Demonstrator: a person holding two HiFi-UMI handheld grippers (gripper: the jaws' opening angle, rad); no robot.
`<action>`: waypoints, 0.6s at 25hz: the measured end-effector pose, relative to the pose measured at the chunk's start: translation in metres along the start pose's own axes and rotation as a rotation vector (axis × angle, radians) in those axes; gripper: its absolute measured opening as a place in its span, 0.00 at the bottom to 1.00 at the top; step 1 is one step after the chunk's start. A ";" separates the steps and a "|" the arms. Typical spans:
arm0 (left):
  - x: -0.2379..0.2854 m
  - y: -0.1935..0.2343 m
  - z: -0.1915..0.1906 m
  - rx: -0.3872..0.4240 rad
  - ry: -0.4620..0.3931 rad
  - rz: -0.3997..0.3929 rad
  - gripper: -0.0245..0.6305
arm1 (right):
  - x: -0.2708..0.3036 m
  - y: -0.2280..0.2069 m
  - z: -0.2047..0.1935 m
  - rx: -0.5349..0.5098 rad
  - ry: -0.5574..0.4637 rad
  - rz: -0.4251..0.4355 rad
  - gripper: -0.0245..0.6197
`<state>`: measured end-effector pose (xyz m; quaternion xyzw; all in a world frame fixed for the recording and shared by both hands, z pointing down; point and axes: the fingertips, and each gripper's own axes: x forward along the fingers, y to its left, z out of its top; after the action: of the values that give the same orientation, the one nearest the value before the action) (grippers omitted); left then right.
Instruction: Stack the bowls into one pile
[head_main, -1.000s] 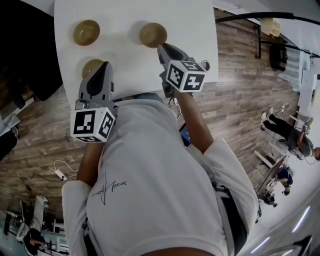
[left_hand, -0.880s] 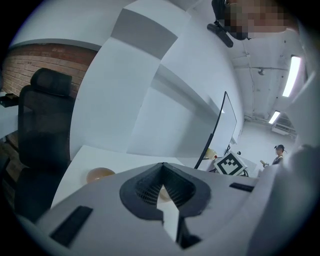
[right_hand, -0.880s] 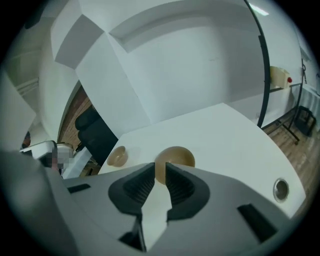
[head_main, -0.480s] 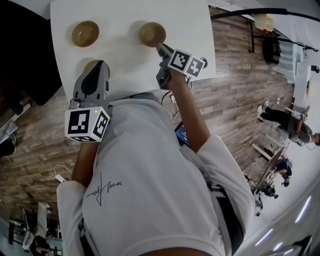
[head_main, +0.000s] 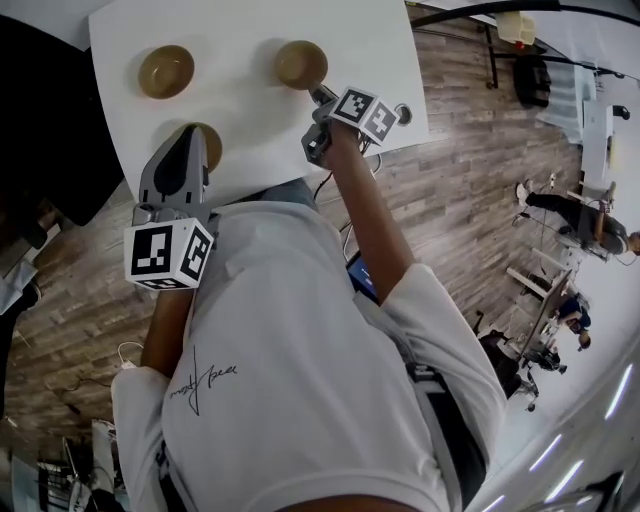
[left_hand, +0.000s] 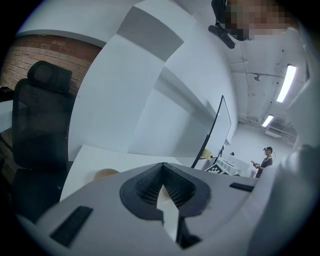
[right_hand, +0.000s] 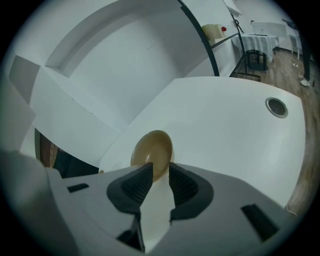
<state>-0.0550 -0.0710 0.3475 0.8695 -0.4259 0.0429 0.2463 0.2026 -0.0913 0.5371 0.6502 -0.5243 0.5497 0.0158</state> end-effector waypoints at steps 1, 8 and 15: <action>0.002 0.000 -0.002 0.002 0.004 0.000 0.04 | 0.001 -0.002 -0.001 0.011 -0.004 -0.007 0.18; 0.023 -0.016 -0.007 0.041 0.033 -0.019 0.04 | 0.002 -0.008 -0.007 0.061 -0.006 -0.012 0.18; 0.050 -0.029 -0.017 0.050 0.079 -0.007 0.04 | 0.006 -0.015 -0.005 0.057 0.022 0.006 0.19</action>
<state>0.0008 -0.0838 0.3654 0.8745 -0.4115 0.0870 0.2416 0.2085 -0.0850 0.5516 0.6430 -0.5099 0.5715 0.0012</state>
